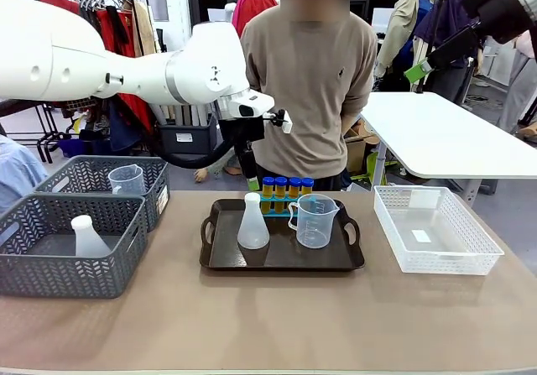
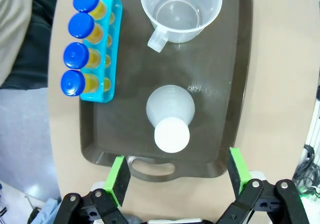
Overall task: Prepare the laboratory tools.
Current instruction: Pick up one Small flask and place it on the Handle tray.
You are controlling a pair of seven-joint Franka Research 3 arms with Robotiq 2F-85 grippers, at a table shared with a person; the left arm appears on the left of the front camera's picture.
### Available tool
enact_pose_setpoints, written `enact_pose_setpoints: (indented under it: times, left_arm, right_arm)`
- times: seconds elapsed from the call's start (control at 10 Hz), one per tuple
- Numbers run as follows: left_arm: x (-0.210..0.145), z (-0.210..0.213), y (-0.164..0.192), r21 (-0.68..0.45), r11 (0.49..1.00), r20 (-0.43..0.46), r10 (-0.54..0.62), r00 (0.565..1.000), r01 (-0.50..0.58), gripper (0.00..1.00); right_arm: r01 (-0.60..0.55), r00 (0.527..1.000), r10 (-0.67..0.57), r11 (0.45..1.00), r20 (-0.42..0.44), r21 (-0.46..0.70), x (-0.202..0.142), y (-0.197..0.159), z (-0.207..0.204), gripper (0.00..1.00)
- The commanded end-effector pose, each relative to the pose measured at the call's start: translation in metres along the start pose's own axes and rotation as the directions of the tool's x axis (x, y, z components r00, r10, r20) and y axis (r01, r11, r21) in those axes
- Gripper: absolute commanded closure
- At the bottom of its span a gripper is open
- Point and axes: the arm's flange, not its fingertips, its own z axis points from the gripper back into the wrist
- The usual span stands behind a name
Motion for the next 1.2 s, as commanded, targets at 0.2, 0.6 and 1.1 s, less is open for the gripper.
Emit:
enact_pose_setpoints:
  times: [0.2,0.6,1.1]
  left_arm:
    - [-0.01,0.01,-0.015,0.047,0.999,0.031,0.013,0.999,-0.014,0.0]
    - [0.0,0.014,-0.006,0.03,1.0,0.012,0.001,1.0,-0.001,0.0]
    - [0.0,0.014,-0.006,0.03,1.0,0.012,0.001,1.0,-0.001,0.0]
  right_arm:
    - [0.001,1.0,-0.001,1.0,0.02,0.014,0.001,0.0,0.001,0.0]
    - [0.001,1.0,-0.001,1.0,0.02,0.014,0.001,0.0,0.001,0.0]
    - [0.001,1.0,-0.001,1.0,0.02,0.014,0.001,0.0,0.001,0.0]
